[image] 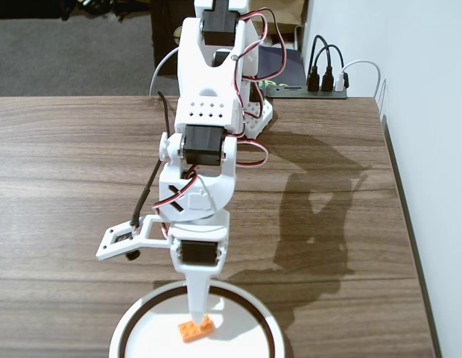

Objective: Grasp a lego block and put it on the plate.

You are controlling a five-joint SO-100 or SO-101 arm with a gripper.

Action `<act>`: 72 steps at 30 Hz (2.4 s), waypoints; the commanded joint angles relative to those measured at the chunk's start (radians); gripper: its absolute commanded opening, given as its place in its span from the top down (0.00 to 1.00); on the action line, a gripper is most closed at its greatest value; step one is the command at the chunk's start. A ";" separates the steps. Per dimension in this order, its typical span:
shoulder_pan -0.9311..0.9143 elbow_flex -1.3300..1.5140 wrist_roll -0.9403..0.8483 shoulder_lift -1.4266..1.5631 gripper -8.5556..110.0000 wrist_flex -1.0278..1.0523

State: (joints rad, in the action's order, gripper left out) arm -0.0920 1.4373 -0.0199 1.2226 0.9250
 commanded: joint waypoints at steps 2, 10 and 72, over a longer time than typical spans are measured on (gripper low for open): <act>0.008 -0.035 -0.014 0.060 0.78 0.035; 0.000 0.095 -0.069 0.253 0.79 0.061; 0.126 1.483 0.031 2.065 0.92 0.341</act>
State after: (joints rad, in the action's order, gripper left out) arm 0.0276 2.9222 0.0077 3.2428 1.2441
